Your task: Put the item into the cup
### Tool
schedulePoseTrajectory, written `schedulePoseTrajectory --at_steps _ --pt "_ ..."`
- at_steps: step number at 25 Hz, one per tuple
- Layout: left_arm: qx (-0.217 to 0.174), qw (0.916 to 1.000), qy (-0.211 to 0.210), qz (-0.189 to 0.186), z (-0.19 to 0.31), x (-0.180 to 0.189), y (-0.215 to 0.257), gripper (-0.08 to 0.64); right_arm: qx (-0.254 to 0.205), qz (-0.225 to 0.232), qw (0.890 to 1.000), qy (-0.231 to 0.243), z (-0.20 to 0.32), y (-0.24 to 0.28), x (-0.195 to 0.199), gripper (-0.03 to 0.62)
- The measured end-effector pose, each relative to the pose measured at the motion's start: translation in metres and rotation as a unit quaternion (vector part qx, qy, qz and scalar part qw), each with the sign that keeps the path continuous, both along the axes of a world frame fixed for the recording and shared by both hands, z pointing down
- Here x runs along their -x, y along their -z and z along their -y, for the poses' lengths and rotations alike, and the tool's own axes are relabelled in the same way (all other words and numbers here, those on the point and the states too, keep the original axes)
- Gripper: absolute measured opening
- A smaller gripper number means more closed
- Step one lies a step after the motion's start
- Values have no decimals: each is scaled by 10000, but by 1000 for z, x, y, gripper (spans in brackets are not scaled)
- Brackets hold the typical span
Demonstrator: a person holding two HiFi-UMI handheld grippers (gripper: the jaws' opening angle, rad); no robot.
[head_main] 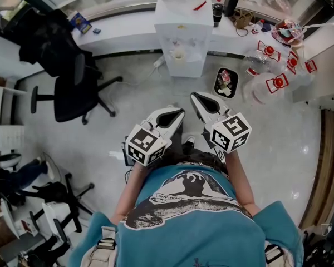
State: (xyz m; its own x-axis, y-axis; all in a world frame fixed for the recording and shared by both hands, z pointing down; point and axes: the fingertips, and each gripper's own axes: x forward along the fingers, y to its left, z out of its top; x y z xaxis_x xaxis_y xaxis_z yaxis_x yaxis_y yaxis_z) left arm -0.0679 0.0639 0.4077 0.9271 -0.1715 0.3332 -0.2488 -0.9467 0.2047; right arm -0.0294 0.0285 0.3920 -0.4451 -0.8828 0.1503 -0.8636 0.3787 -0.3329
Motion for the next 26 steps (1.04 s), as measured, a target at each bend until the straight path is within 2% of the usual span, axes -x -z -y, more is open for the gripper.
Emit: schedulePoseTrajectory --at_steps 26 --pt "-20 9988 -476 -64 -16 -19 -1 12 10 -242 9996 -151 -7 2 -8 0"
